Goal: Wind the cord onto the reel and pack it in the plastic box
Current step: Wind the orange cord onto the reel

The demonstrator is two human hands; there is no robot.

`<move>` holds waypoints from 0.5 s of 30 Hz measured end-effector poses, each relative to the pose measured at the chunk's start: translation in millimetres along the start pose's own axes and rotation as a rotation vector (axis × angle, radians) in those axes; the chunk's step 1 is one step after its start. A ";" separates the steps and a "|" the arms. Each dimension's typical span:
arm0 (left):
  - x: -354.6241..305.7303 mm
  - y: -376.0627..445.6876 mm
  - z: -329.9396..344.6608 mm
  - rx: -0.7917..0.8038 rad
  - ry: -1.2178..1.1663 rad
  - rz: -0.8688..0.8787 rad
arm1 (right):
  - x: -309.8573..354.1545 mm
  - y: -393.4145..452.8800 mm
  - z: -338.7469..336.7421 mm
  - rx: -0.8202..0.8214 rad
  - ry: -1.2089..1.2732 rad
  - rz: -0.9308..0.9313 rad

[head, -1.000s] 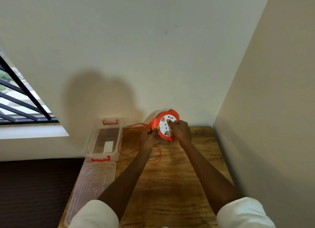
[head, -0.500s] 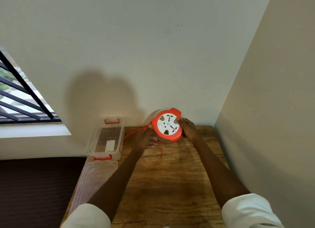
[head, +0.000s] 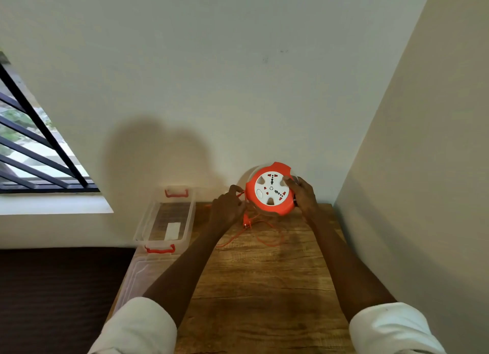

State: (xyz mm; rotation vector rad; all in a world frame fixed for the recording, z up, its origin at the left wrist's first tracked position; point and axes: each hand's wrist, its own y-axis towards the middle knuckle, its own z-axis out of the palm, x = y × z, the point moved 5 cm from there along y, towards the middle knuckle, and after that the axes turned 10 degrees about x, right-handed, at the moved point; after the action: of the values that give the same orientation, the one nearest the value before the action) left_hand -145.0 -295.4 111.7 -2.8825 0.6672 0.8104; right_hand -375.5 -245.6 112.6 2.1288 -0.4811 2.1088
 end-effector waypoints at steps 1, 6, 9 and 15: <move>-0.4 0.6 -1.0 -0.010 -0.057 -0.026 | 1.6 -0.1 -2.1 -0.005 -0.003 -0.002; 6.7 6.1 -13.2 -0.088 -0.236 -0.036 | 8.3 -1.1 -17.5 -0.042 0.000 -0.012; 7.7 4.8 -9.4 -0.007 -0.173 -0.053 | 7.0 -4.7 -22.3 -0.034 0.038 -0.016; -0.1 -14.7 16.0 0.376 -0.521 -0.097 | -14.2 -13.3 -16.7 0.030 0.203 0.005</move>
State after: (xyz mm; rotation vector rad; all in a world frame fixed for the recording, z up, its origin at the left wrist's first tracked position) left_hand -146.5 -279.1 97.4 -2.2178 0.5385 1.2051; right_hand -387.4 -226.1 101.1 1.9007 -0.4349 2.3165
